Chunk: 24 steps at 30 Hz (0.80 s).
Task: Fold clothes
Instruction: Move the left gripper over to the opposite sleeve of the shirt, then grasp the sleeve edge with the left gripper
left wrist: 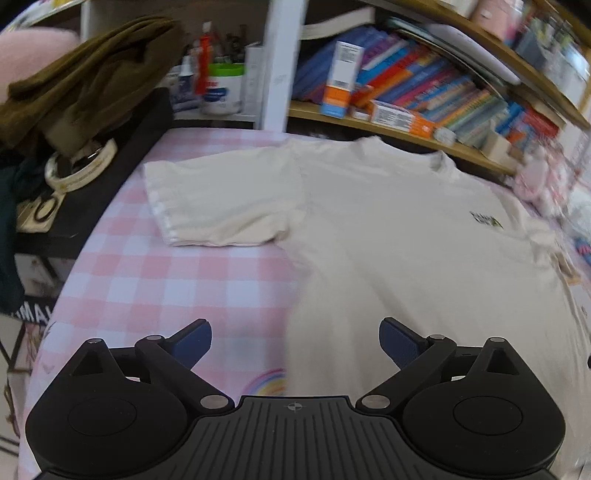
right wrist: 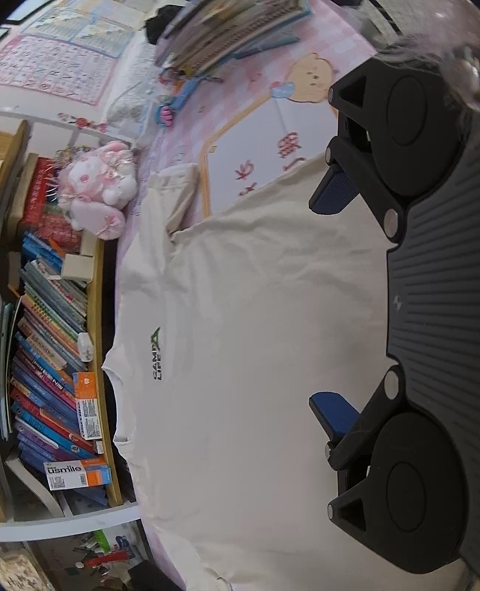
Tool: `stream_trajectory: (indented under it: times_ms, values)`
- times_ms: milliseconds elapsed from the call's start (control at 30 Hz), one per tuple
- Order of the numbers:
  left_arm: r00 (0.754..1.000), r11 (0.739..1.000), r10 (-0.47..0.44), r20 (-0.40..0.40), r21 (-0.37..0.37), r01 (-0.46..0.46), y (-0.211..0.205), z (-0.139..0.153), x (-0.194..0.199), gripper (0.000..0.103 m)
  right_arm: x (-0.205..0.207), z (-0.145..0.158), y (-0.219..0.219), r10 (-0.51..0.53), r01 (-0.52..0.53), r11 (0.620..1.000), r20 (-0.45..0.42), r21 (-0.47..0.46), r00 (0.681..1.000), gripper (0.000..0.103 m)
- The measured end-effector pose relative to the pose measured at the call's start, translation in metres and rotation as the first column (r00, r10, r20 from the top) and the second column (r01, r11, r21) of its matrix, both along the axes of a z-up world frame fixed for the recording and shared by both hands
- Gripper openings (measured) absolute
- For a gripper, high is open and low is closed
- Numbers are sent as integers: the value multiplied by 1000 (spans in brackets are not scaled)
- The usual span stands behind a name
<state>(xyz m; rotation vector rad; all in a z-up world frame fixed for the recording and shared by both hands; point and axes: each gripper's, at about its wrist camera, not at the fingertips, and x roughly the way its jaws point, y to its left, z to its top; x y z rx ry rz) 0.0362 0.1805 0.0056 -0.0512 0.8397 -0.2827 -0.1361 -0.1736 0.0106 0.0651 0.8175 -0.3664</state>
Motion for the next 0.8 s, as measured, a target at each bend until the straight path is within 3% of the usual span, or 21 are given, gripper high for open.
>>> stream_trajectory:
  times_ms: [167, 500, 800]
  values:
    - [996, 995, 83, -12, -55, -84, 28, 1, 20, 98, 11, -2, 7, 46, -47, 999, -23, -28, 999, 103]
    - [986, 982, 163, -23, -95, -165, 57, -3, 55, 96, 15, -6, 6, 9, -7, 1000, -83, 29, 997, 103]
    - [971, 961, 227, -73, -144, -235, 74, -14, 85, 85, 11, -11, 11, 18, -19, 1000, -129, -6, 992, 103]
